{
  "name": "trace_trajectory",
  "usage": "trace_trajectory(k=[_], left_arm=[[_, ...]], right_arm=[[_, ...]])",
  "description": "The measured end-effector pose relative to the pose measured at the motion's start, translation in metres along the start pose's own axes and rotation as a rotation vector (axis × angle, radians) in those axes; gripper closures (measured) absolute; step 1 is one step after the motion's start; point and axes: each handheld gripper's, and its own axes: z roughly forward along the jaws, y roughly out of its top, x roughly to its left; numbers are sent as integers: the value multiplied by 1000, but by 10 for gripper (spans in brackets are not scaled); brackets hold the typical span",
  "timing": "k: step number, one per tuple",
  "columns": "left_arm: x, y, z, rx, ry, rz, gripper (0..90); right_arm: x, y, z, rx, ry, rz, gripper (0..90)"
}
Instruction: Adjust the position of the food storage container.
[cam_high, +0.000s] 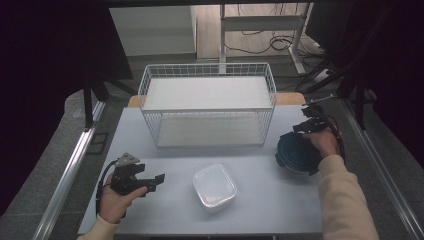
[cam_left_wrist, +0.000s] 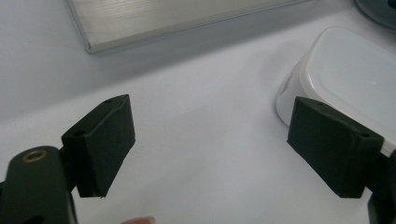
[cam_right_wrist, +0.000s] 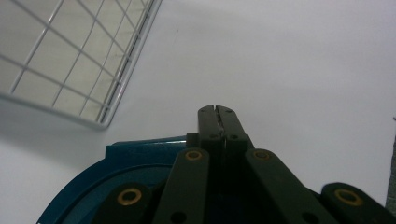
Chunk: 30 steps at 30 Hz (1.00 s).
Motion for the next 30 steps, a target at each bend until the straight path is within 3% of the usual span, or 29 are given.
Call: trace_trajectory(k=[20,30], left_arm=[[-6,1,1,0,-1,14,148],[-9,1,2,1,-4,16,148]], right_arm=[[27,-53,-27,-25,33,-51,900],[34,-63,-31,-35,37,-99,899]])
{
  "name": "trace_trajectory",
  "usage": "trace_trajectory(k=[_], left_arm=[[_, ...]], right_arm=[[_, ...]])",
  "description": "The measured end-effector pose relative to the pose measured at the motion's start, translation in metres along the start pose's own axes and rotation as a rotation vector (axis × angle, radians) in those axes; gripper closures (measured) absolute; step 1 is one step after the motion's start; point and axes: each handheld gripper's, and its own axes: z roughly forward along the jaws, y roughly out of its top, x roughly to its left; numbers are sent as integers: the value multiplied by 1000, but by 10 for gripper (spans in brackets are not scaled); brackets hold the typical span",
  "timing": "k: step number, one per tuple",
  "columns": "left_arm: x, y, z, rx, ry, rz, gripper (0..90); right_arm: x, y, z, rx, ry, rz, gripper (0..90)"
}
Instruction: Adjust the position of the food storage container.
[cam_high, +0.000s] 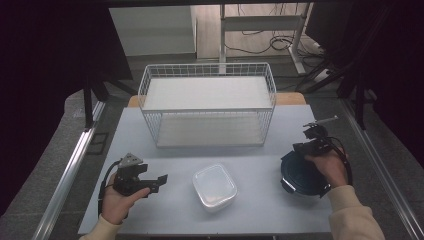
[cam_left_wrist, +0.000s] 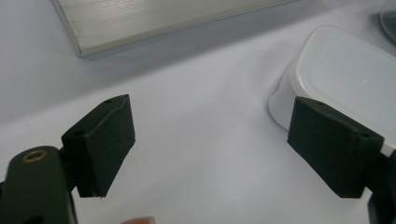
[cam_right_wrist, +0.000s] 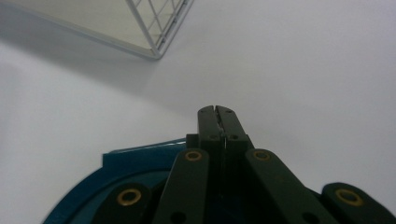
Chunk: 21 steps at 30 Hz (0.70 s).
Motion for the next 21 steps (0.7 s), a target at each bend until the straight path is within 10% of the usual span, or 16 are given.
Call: trace_trajectory(k=[5,12,21], left_arm=[[-1,1,1,0,2,3,148],[-7,3,1,-1,-6,18,147],[-12,6,3,-2,-13,20,147]], right_arm=[[-24,-10,-26,-72,-75,30,898],[-59,-44,-40,-15,-150,73,898],[-65,-83,-36,2,-91,43,898]])
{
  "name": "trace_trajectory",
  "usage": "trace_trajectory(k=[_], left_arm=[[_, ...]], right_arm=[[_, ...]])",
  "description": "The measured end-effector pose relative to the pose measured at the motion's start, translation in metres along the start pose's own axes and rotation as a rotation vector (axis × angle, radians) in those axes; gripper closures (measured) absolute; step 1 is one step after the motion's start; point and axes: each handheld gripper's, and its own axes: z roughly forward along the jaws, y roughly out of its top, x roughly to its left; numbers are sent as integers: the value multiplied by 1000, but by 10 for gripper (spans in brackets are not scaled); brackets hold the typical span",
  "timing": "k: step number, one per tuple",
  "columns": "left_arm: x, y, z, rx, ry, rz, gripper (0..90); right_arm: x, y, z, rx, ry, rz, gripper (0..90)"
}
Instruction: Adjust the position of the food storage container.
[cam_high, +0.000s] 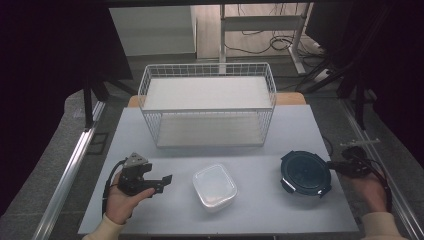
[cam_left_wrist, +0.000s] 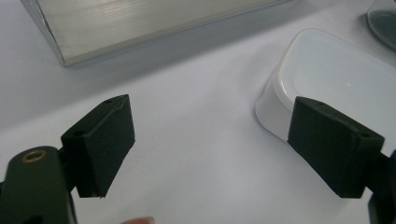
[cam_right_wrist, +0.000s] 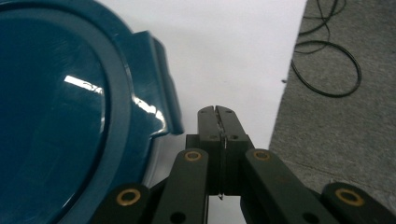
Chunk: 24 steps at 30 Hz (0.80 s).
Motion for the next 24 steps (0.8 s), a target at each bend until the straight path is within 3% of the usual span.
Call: trace_trajectory(k=[5,14,22,24], left_arm=[[-1,0,0,2,0,5,147],[1,0,2,3,0,1,147],[-3,2,-1,-12,-5,5,147],[-5,3,-3,-26,-2,12,153]], right_arm=[[5,-2,1,-6,3,-20,899],[14,-7,-3,-3,3,-2,900],[37,-22,-11,-4,21,5,900],[47,-30,-13,-13,47,13,899]])
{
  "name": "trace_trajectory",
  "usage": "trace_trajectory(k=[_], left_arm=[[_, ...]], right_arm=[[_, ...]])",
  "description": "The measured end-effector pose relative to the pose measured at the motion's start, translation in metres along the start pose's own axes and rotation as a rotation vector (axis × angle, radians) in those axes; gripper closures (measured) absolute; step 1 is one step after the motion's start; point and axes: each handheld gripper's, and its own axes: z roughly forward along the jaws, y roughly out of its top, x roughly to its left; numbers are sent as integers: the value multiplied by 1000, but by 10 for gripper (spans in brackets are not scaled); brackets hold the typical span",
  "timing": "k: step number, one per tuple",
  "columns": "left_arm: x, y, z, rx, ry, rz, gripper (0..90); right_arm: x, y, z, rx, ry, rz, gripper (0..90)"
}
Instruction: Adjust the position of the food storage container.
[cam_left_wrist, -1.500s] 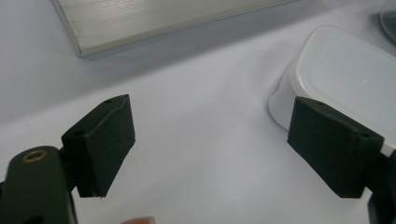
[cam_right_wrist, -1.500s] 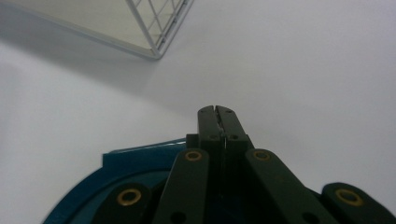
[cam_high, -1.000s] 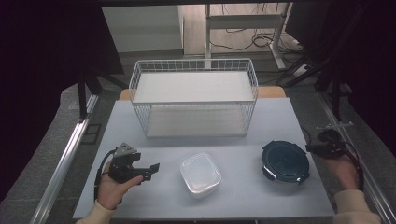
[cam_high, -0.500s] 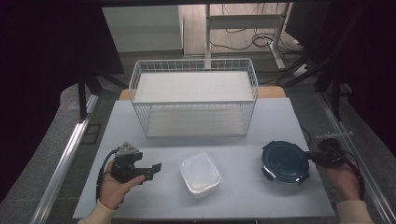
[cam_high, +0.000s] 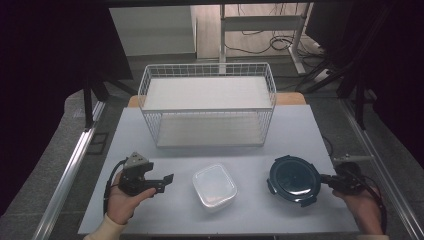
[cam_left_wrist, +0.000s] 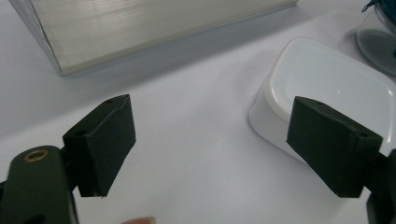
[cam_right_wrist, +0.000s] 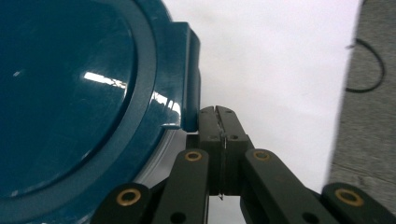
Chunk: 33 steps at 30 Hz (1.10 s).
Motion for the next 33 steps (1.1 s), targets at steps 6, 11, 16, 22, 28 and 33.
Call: trace_trajectory(k=[6,11,16,22,28,33], left_arm=[[-2,1,-1,-4,-6,0,153],[-3,2,2,5,-13,3,153],[-5,2,2,5,-26,-4,152],[-8,3,2,6,-42,0,150],[-9,3,0,4,-44,0,149],[-12,4,-2,-7,-47,-9,146]], right_arm=[[12,-9,2,4,-1,-5,899],[27,-12,0,18,17,-38,899],[35,-13,1,20,23,-56,899],[36,-17,0,9,39,-47,899],[35,-18,-4,4,46,-58,898],[29,-15,-27,-51,-15,-56,898]])
